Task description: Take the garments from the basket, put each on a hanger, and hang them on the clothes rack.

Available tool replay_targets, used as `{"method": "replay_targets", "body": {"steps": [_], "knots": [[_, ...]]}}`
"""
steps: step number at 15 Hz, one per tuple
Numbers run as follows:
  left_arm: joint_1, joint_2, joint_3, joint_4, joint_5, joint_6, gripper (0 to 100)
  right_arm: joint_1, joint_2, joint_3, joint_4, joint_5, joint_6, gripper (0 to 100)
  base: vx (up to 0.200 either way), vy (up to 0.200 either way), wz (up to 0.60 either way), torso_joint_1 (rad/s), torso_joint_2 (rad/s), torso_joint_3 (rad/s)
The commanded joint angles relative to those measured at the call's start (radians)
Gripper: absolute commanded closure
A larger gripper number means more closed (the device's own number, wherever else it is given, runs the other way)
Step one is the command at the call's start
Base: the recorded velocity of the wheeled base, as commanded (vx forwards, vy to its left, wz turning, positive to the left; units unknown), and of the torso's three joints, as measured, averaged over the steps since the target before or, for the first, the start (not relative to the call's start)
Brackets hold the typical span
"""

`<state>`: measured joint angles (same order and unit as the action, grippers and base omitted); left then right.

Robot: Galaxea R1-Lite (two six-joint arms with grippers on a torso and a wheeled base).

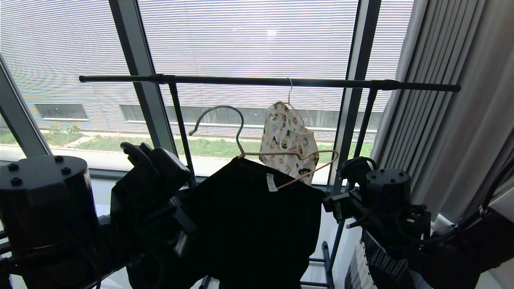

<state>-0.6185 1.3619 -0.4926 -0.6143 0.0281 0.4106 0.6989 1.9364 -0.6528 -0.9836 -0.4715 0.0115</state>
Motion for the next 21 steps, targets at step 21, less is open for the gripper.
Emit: {"method": "replay_targets", "body": {"steps": [21], "knots": [[0.006, 0.134, 0.094, -0.001, 0.036, 0.065, 100, -0.116, -0.326, -0.030, 0.227, 0.323, -0.257, 0, 0.000, 0.000, 0.00, 0.000, 0.00, 0.000]]}}
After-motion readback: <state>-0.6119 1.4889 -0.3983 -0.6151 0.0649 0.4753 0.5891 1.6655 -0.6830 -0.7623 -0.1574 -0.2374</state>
